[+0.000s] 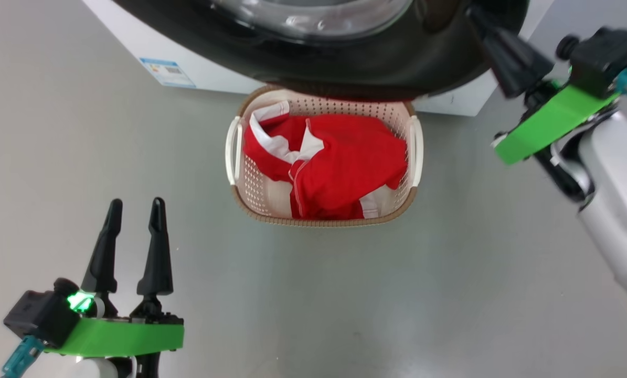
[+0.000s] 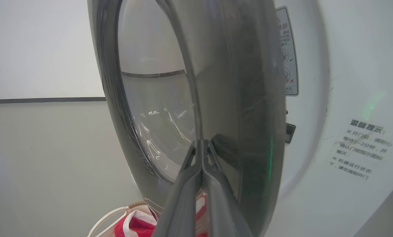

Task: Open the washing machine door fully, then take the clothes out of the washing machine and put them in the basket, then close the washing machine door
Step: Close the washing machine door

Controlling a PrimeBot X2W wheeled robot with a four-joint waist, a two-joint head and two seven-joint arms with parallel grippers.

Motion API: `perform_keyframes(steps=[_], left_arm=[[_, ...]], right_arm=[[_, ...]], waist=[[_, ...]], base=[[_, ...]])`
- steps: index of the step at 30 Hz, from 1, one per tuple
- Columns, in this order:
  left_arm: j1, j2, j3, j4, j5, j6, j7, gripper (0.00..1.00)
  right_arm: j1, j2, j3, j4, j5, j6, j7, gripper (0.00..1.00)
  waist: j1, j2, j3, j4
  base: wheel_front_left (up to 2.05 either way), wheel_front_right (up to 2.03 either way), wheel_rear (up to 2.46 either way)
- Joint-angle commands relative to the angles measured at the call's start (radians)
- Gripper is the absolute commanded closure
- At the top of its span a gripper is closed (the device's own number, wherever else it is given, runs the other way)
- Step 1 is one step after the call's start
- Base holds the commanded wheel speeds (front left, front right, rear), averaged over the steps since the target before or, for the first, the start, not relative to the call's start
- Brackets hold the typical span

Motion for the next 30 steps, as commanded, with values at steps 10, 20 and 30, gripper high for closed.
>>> perform_keyframes(steps=[10, 20, 30], left_arm=[[-0.04, 0.007, 0.028, -0.032, 0.01, -0.003, -0.008, 0.0], [-0.042, 0.004, 0.03, -0.025, -0.005, -0.003, -0.008, 0.0], [-0.036, 0.004, 0.032, -0.014, -0.005, -0.003, -0.008, 0.0]], right_arm=[[-0.135, -0.053, -0.015, 0.036, 0.012, 0.0, -0.005, 1.0], [-0.228, -0.078, -0.036, 0.084, 0.009, 0.0, -0.005, 1.0], [-0.214, -0.06, -0.047, 0.113, -0.005, 0.0, -0.005, 1.0]], waist=[[0.0, 0.0, 0.077, 0.037], [0.0, 0.0, 0.106, 0.066], [0.0, 0.0, 0.085, 0.065]], base=[[0.0, 0.0, 0.0], [0.0, 0.0, 0.0], [0.0, 0.0, 0.0]])
